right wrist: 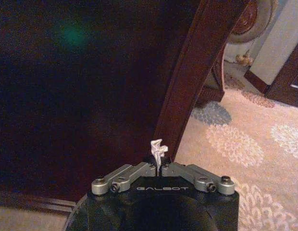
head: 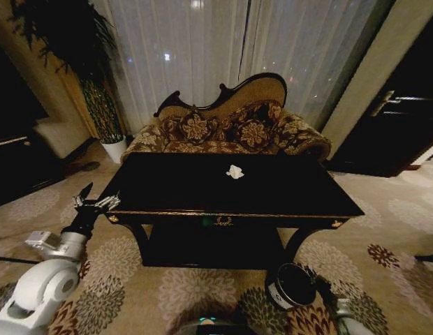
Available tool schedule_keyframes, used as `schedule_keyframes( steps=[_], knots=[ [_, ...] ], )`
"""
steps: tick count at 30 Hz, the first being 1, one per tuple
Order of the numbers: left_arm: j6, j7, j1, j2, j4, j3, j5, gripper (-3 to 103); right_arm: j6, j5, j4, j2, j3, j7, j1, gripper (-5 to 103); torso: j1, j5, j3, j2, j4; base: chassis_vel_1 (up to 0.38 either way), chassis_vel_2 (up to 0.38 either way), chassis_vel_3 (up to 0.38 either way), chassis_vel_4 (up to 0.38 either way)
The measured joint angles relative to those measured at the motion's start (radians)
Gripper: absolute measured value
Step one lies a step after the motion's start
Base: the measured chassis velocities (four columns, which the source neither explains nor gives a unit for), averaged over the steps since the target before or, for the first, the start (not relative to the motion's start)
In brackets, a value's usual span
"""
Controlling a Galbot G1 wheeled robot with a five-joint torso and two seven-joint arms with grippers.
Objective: Move to the front of the table and place the trash on the table into the trash bin.
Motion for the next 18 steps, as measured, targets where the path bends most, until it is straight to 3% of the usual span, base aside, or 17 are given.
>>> schedule_keyframes(
  steps=[10,12,15,17,18],
  knots=[
    [0.000,0.000,0.000,0.000,0.000,0.000,0.000,100,0.012,0.003,-0.092,0.007,-0.052,-0.005,0.084,-2,0.000,0.0002,0.000,0.000,0.0003,0.000,0.000,0.000,0.000],
    [0.000,0.000,0.000,0.000,0.000,0.000,0.000,100,0.014,0.000,-0.103,0.006,-0.056,-0.007,0.090,3,0.000,0.0002,0.000,0.000,0.0001,0.000,0.000,0.000,0.000],
    [0.000,0.000,0.000,0.000,0.000,0.000,0.000,100,0.017,-0.001,-0.123,0.006,-0.059,-0.009,0.106,19,0.000,0.0002,0.000,0.000,0.0002,0.000,0.000,0.000,0.000],
    [0.000,0.000,0.000,0.000,0.000,0.000,0.000,100,0.017,-0.001,-0.126,0.006,-0.060,-0.009,0.109,19,0.000,0.0002,0.000,0.000,0.0002,0.000,0.000,0.000,0.000],
    [0.000,0.000,0.000,0.000,0.000,0.000,0.000,100,0.017,-0.004,-0.129,0.006,-0.062,-0.009,0.111,25,0.000,0.0001,0.000,0.000,0.0001,0.000,0.000,0.000,0.000]
  ],
)
